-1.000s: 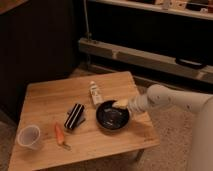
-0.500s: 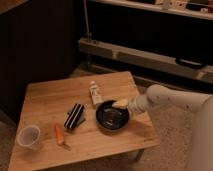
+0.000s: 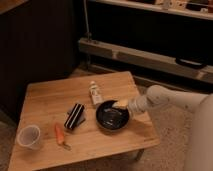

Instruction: Pick up the ceramic bowl

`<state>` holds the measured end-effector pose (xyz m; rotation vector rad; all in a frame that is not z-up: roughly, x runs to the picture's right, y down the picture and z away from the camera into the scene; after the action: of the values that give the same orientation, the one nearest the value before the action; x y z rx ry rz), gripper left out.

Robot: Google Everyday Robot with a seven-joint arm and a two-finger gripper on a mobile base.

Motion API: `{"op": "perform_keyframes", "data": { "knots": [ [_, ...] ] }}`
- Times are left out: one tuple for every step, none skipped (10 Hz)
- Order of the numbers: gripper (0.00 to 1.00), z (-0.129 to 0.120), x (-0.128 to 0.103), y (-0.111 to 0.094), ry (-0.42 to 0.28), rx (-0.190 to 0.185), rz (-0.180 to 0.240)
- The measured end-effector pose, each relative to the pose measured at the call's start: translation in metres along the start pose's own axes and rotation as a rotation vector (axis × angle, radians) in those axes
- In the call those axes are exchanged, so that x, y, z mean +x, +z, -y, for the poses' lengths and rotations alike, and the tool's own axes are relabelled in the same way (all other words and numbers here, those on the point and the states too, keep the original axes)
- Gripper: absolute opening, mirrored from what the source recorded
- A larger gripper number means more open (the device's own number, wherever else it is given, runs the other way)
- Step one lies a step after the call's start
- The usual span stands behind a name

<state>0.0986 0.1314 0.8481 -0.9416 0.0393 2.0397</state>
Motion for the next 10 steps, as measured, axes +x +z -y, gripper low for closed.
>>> {"op": "perform_keyframes", "data": {
  "knots": [
    [0.76,0.0001,0.0002,0.0007,-0.002,0.000,-0.002],
    [0.76,-0.0009,0.0004,0.0011,-0.004,-0.001,-0.003],
    [0.76,-0.0019,0.0006,0.0019,-0.005,-0.002,-0.004],
    [0.76,-0.0026,0.0008,0.0023,-0.007,-0.002,-0.005],
    [0.76,-0.0029,0.0007,0.0027,-0.007,-0.002,-0.006],
    [0.76,-0.0036,0.0014,0.0040,-0.008,-0.002,-0.009],
    [0.76,-0.0044,0.0017,0.0052,-0.009,-0.002,-0.011],
    [0.76,-0.0045,0.0021,0.0065,-0.008,-0.002,-0.013],
    [0.76,-0.0047,0.0022,0.0073,-0.007,-0.002,-0.015],
    [0.76,-0.0050,0.0023,0.0083,-0.006,-0.002,-0.017]
  ]
}}
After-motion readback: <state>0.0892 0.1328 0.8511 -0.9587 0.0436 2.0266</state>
